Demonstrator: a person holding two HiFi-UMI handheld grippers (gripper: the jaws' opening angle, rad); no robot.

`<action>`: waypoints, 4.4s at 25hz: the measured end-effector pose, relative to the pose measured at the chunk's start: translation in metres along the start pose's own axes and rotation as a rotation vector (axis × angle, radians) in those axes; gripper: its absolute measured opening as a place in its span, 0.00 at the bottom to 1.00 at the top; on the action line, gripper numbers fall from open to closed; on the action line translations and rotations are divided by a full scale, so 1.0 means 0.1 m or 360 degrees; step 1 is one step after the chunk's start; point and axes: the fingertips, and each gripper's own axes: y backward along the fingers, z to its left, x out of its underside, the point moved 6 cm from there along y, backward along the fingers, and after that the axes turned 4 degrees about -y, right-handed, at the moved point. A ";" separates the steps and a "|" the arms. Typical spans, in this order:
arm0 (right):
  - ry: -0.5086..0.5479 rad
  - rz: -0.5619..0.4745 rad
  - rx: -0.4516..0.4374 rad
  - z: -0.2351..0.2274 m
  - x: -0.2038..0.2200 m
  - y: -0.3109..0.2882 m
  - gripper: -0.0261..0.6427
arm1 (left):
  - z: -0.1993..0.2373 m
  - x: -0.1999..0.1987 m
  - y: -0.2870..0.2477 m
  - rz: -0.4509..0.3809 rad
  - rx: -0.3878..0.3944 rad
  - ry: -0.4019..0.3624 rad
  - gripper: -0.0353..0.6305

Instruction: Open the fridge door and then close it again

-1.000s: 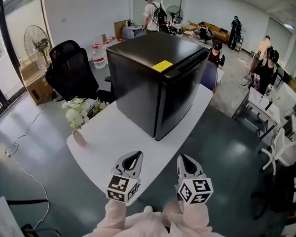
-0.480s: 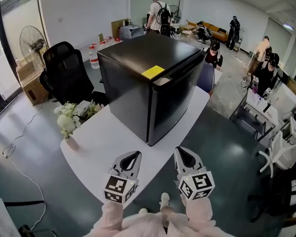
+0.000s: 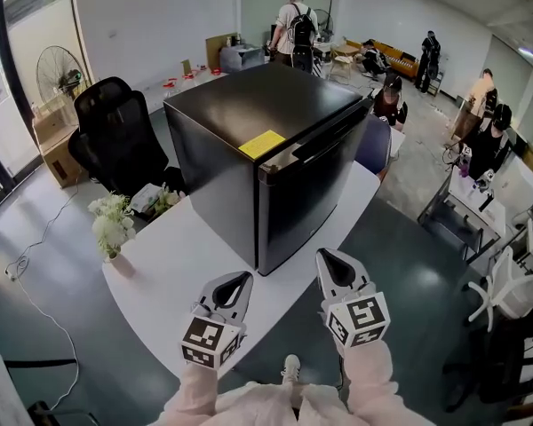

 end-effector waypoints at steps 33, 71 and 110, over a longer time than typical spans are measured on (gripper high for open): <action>0.1546 0.0191 -0.0755 -0.32 -1.42 -1.02 0.27 | 0.42 -0.85 -0.52 -0.0186 -0.0215 -0.0026 0.07; 0.2214 0.0417 -0.0880 -0.19 -1.33 -1.18 0.21 | 0.17 -0.60 -0.52 -0.0133 -0.0493 0.0022 0.07; 0.2275 0.0659 -0.0635 -0.66 -1.19 -0.10 0.26 | -0.70 -0.63 -0.11 -0.0063 -0.0157 -0.0038 0.07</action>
